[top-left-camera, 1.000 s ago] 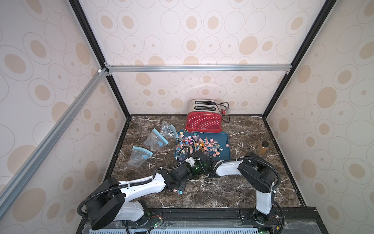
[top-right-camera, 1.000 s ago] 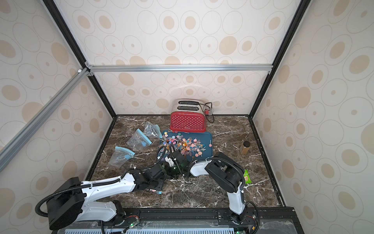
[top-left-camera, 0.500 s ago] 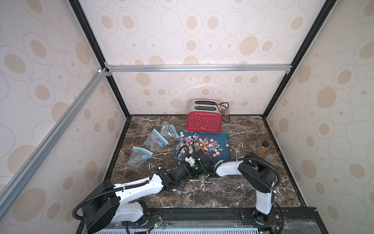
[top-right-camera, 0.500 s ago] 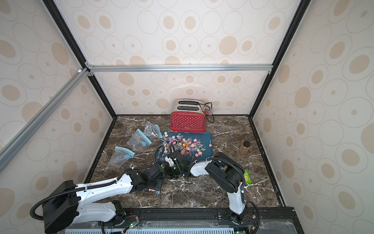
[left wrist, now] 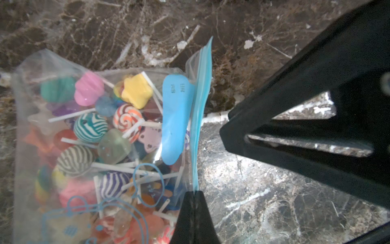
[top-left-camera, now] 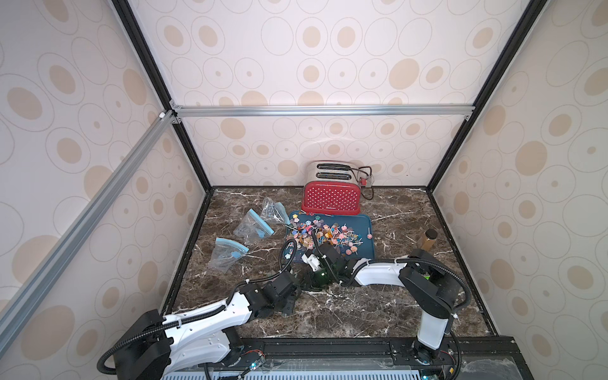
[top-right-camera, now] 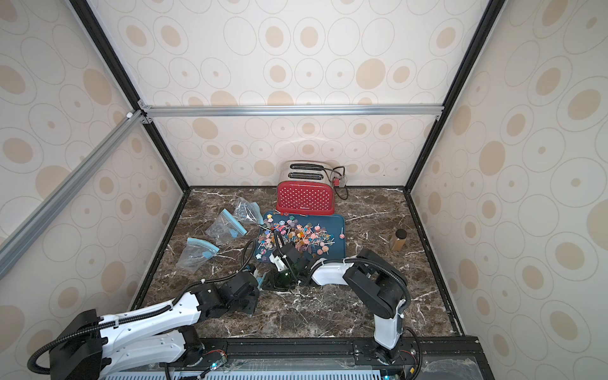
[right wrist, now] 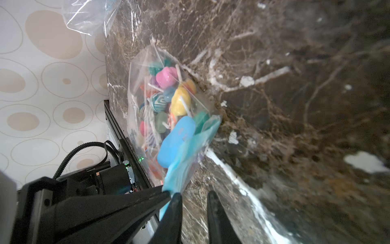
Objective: Pour candies out of the ziploc bag
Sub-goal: Open the ziploc bag at the center of the board.
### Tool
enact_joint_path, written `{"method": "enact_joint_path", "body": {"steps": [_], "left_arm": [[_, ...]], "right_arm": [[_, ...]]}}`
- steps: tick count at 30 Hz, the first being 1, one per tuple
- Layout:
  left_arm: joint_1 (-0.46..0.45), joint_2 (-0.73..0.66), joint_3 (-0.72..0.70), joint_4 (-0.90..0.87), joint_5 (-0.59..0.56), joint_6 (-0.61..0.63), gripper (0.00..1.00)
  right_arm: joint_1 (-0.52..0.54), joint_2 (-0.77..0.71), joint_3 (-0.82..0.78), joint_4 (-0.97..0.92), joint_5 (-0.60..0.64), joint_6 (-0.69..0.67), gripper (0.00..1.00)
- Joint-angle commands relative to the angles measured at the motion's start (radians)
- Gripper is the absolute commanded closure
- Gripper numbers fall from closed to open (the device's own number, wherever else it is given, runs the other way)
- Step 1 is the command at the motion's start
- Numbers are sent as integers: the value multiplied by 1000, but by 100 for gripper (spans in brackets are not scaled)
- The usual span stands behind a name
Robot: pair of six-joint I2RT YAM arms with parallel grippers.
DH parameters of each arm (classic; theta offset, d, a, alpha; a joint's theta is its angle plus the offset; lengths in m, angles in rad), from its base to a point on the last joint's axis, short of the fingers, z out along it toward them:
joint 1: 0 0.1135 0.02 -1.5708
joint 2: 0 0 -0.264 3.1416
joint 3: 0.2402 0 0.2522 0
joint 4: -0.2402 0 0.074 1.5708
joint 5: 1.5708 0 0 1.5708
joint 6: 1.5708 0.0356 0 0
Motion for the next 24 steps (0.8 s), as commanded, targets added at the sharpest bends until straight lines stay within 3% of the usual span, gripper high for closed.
{"method": "enact_joint_path", "body": {"steps": [1, 11, 24], "left_arm": [[-4, 8, 1, 8, -17, 7, 100], [-4, 69, 22, 45, 1, 19, 100], [-5, 86, 32, 47, -9, 22, 100]], "right_arm": [[6, 16, 28, -3, -5, -7, 76], [24, 31, 48, 18, -21, 18, 71], [27, 84, 51, 31, -20, 39, 84]]}}
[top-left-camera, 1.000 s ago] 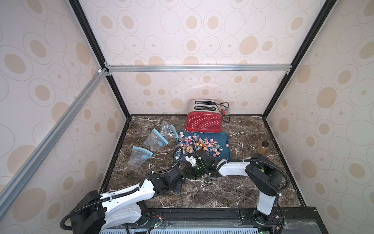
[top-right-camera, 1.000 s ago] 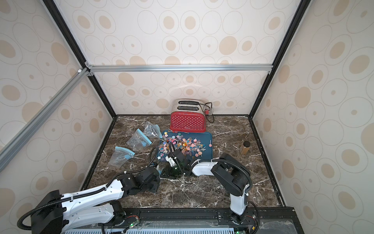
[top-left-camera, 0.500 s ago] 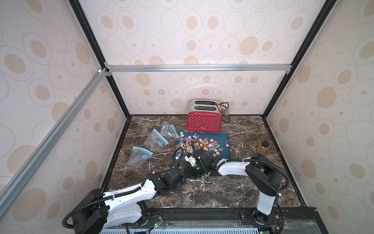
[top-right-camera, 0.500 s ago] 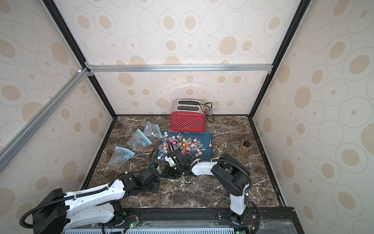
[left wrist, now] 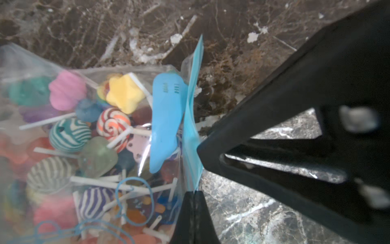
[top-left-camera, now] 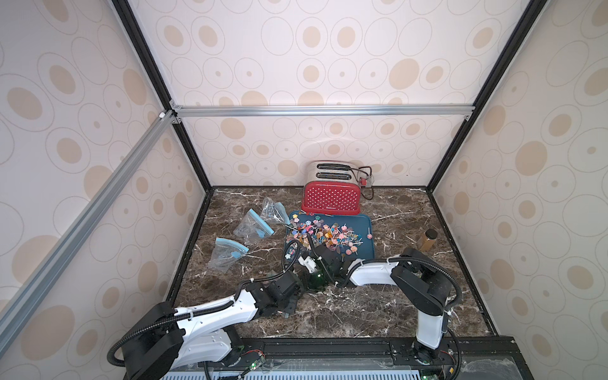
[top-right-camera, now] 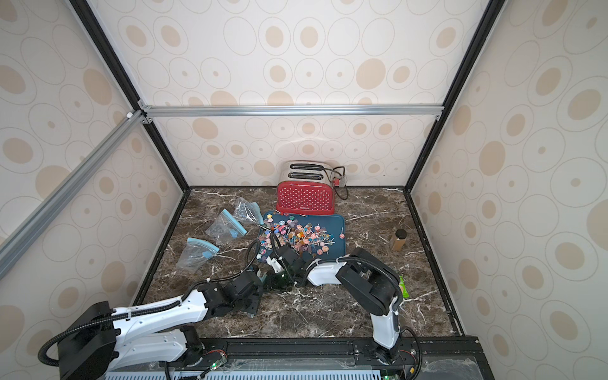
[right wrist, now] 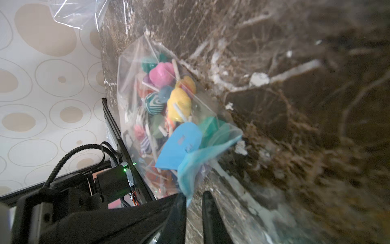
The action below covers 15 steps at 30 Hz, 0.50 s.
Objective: Pour candies out of the ziploc bag
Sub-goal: Open the ziploc bag at the center of the board.
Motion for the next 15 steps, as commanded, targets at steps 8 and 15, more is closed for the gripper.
{"method": "enact_joint_path", "body": {"steps": [8, 15], "left_arm": [[-4, 5, 34, -9, -18, 18, 100], [-4, 4, 37, -11, -18, 19, 100]], "right_arm": [[8, 23, 26, 5, -4, 12, 85], [9, 40, 39, 0, -4, 15, 87]]}}
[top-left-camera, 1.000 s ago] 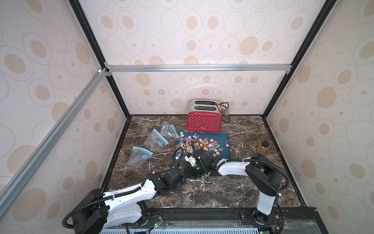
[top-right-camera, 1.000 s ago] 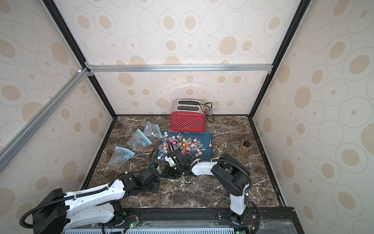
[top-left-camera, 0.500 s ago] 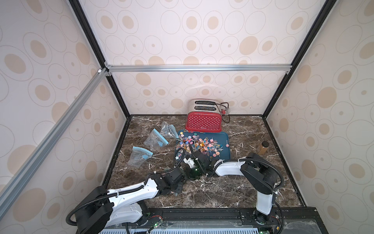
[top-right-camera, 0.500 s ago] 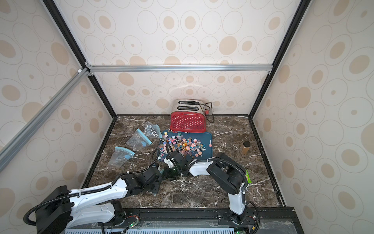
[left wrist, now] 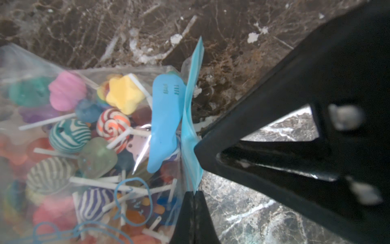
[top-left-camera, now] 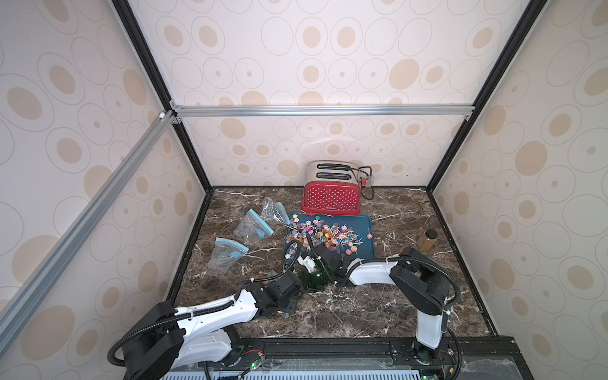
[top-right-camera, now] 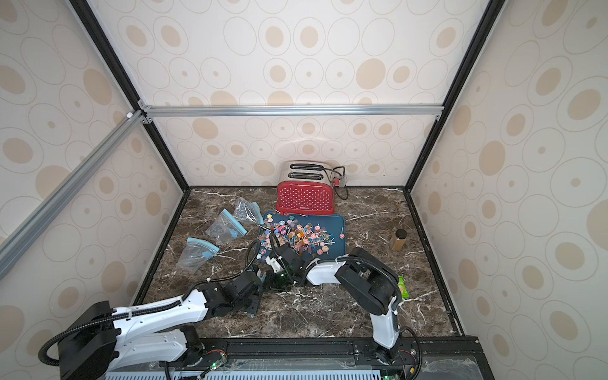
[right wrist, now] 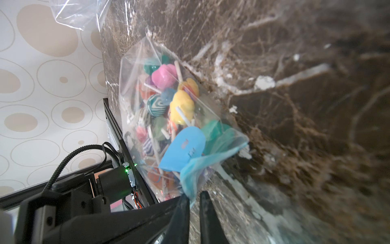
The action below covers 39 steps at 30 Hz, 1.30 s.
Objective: Pour candies out of the ziploc bag
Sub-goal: Open the ziploc bag at the center of the board.
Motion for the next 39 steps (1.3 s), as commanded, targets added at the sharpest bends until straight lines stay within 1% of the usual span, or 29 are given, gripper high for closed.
{"method": "enact_joint_path", "body": {"steps": [1, 20, 24, 28, 31, 39], "left_arm": [[-4, 3, 36, -11, -18, 18, 100], [-5, -3, 36, -17, -20, 18, 100], [-4, -6, 37, -20, -23, 17, 100], [-4, -9, 38, -29, -30, 15, 100], [-4, -10, 46, -48, -36, 18, 100], [-5, -8, 56, -62, -46, 18, 100]], "right_arm": [[10, 30, 23, -1, 1, 7, 87], [26, 67, 65, -20, 1, 3, 87], [26, 74, 66, -18, 1, 2, 90], [26, 76, 68, -18, 2, 4, 95], [28, 73, 68, -18, 1, 4, 97], [28, 72, 67, -11, -4, 6, 96]]}}
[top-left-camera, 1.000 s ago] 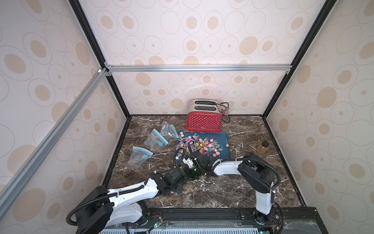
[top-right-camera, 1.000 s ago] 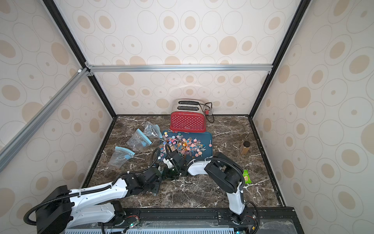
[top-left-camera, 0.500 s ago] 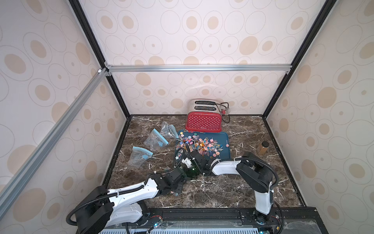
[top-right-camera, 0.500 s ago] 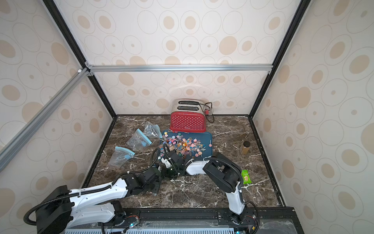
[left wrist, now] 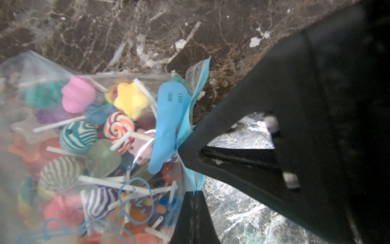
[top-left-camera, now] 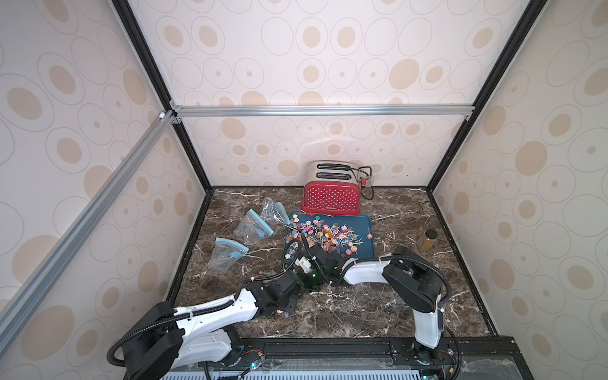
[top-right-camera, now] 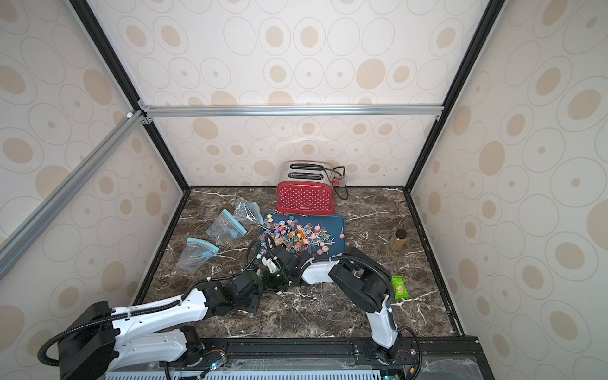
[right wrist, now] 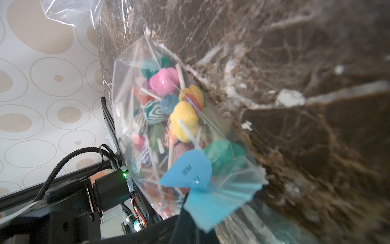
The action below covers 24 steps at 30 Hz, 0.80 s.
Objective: Pour candies out of the ziploc bag
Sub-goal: Open the ziploc bag at the center of the board.
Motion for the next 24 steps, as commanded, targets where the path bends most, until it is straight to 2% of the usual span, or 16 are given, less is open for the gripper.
{"method": "enact_joint_path", "body": {"steps": [1, 11, 12, 14, 16, 24], "left_arm": [[-4, -6, 38, -32, -24, 19, 99], [-4, -3, 43, -36, -31, 17, 92], [-4, -4, 46, -38, -28, 19, 89], [-4, -9, 53, -47, -22, 22, 73], [-4, -16, 56, -52, -21, 24, 65], [-4, -7, 42, -37, -37, 16, 65]], "right_arm": [[12, 19, 13, -5, -1, 6, 96], [12, 14, 10, -3, -1, 6, 97], [11, 14, 9, -4, 0, 6, 97], [11, 13, 8, -3, 1, 6, 97], [12, 14, 8, -3, 1, 6, 98], [13, 11, 6, -2, 1, 6, 98]]}}
